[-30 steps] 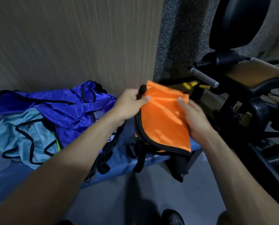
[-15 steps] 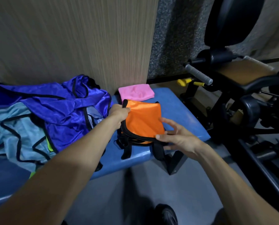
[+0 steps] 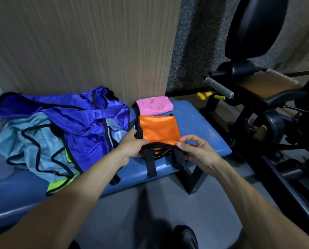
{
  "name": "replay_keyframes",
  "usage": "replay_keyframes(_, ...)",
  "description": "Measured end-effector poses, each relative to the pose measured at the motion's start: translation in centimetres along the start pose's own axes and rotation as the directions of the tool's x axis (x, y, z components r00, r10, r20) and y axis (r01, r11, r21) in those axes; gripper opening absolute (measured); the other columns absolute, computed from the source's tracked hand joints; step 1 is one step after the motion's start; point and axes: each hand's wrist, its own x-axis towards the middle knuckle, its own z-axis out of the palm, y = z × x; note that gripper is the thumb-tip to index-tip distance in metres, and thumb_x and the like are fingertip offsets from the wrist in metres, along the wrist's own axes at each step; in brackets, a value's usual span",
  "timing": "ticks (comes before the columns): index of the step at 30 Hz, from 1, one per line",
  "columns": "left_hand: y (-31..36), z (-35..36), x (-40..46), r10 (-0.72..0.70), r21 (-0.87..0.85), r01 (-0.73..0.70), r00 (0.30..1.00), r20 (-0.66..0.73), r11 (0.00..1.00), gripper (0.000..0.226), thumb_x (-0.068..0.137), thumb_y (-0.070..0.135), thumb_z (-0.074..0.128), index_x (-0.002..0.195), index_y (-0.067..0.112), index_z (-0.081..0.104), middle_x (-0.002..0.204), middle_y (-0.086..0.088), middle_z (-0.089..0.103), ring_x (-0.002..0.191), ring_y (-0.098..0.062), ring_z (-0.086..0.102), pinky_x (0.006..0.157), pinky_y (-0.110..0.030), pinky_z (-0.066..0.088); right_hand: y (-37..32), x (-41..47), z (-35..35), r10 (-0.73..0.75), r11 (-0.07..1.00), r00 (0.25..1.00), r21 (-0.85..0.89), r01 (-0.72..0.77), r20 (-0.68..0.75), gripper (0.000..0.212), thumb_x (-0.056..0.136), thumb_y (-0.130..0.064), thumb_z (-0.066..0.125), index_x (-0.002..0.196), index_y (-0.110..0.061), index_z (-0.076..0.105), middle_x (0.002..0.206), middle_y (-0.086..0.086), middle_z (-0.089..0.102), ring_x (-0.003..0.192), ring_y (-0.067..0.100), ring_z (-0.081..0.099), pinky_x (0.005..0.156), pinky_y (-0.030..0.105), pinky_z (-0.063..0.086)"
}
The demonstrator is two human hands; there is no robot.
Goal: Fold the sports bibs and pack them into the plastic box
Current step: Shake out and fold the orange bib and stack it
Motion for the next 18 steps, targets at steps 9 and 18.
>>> replay_keyframes(9,0.0,0.2,-0.7,0.015,0.021,-0.015,1.000,-0.017,1.000,0.059,0.095,0.019,0.070,0.147,0.025,0.043,0.122,-0.015,0.060,0.085,-0.027,0.072,0.049,-0.028,0.056,0.8,-1.3,-1.1,-0.061,0.996,0.998,-0.061,0.059,-0.030,0.019,0.087,-0.001,0.075,0.100,-0.005,0.061,0.082,0.018,0.062,0.068,0.021,0.069,0.067,0.033,0.062)
replay_keyframes(18,0.6,-1.4,-4.6,-0.077,-0.417,0.180,0.965,0.252,0.891,0.013,0.100,-0.001,0.049,0.102,0.007,0.059,0.107,-0.017,0.074,0.090,-0.030,0.076,0.075,-0.040,0.062,1.2,-1.0,-0.6,-0.105,0.975,0.994,-0.202,0.094,-0.043,0.019,0.091,-0.004,0.073,0.095,-0.006,0.055,0.082,0.018,0.055,0.063,0.021,0.066,0.054,0.033,0.059)
